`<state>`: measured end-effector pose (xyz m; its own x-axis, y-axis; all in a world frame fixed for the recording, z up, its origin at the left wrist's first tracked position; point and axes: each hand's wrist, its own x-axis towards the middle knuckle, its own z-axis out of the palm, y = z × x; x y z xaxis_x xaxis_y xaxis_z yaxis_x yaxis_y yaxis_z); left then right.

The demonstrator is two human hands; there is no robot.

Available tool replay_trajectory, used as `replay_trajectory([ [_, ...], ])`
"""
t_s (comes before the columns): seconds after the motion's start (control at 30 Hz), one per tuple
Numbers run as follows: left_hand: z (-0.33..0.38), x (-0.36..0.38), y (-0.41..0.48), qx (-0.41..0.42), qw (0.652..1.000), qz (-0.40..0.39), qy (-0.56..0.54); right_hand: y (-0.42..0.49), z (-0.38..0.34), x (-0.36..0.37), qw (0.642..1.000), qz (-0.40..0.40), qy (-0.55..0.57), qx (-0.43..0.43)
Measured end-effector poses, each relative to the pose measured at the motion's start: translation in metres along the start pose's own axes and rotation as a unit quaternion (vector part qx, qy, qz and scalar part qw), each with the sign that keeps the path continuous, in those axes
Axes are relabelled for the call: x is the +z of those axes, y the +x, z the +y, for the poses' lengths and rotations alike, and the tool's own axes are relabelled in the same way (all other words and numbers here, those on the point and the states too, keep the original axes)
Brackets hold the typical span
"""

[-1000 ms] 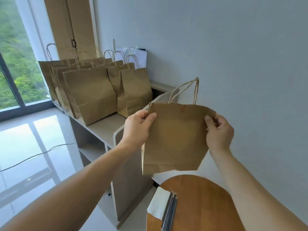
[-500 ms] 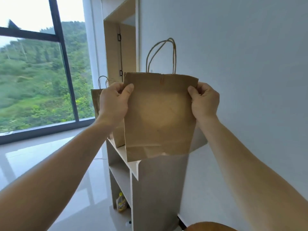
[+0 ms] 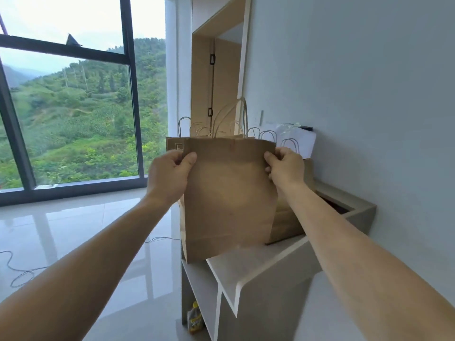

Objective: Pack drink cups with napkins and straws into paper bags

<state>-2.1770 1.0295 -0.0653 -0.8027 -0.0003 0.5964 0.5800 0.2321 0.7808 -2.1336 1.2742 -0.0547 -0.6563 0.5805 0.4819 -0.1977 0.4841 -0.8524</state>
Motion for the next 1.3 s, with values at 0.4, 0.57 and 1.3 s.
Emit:
replay_trajectory([
  [0.4, -0.111, 0.055, 0.017, -0.011, 0.997, -0.061, 0.047, 0.05, 0.082, 0.048, 0.99, -0.04, -0.132, -0.013],
  [0.57, -0.118, 0.075, 0.014, 0.036, 0.997, -0.069, 0.025, 0.066, 0.09, 0.036, 0.975, -0.019, -0.214, -0.054],
  [1.3, -0.121, 0.087, 0.009, 0.049, 0.99, -0.11, 0.068, 0.014, 0.085, 0.023, 0.971, -0.058, -0.231, -0.029],
])
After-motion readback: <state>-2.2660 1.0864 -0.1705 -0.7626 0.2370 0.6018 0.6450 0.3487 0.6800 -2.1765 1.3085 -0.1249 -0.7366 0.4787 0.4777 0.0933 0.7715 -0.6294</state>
